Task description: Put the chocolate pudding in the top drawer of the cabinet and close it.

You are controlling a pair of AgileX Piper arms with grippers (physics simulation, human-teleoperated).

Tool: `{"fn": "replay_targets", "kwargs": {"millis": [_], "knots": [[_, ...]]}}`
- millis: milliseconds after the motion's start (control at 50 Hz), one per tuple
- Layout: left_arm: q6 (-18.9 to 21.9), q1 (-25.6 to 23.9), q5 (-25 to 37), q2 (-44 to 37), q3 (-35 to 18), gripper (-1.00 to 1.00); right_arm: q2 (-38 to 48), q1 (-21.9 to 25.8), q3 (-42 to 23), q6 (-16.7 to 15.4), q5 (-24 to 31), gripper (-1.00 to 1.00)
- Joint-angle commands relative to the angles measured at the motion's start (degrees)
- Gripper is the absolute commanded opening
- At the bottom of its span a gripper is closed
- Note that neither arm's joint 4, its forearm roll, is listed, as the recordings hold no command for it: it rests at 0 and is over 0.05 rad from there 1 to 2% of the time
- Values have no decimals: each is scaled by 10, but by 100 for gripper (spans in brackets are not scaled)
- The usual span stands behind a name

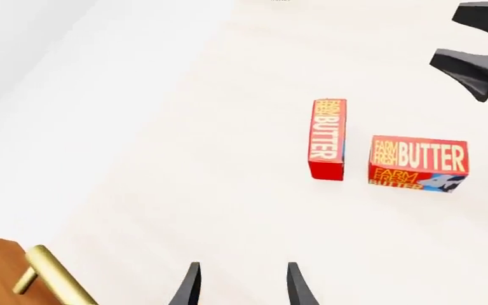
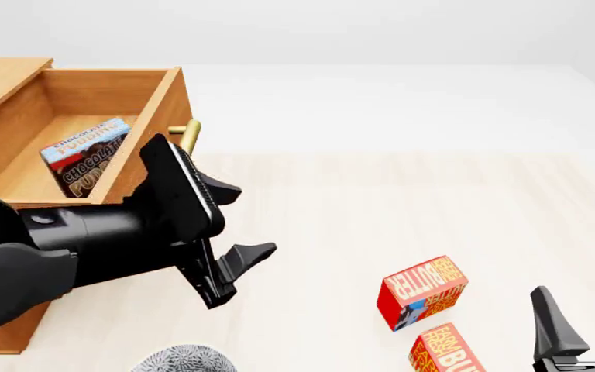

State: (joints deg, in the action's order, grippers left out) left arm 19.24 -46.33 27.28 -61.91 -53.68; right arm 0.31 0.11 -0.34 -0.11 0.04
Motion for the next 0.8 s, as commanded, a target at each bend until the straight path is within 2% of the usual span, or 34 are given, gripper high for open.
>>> {"fn": "replay_targets", "kwargs": {"millis": [20,100,120,180,320,360,420,440,460,480,520,580,600,680,720,800], "knots": [[-56,-21,2,-22,-18,100,0,0,0,0,0,100],[-64,-17,4,-27,-18,100,0,0,0,0,0,100],[-86,-23,8,-39,-24,100,0,0,0,0,0,100],[-78,-11,4,-33,-15,100,0,0,0,0,0,100],[-134,-22,15,-57,-29,100,0,0,0,0,0,100],[-138,-23,16,-60,-30,100,0,0,0,0,0,100],[-175,-28,21,-76,-35,100,0,0,0,0,0,100],[-206,-45,23,-90,-44,100,0,0,0,0,0,100],[-264,-73,26,-112,-55,100,0,0,0,0,0,100],[-238,-42,26,-97,-41,100,0,0,0,0,0,100],[-270,-52,27,-107,-42,100,0,0,0,0,0,100],[-263,-47,25,-105,-39,100,0,0,0,0,0,100],[-284,-50,27,-110,-38,100,0,0,0,0,0,100],[-319,-51,27,-114,-36,100,0,0,0,0,0,100],[-313,-32,29,-106,-29,100,0,0,0,0,0,100],[-336,-32,28,-110,-24,100,0,0,0,0,0,100]]}}
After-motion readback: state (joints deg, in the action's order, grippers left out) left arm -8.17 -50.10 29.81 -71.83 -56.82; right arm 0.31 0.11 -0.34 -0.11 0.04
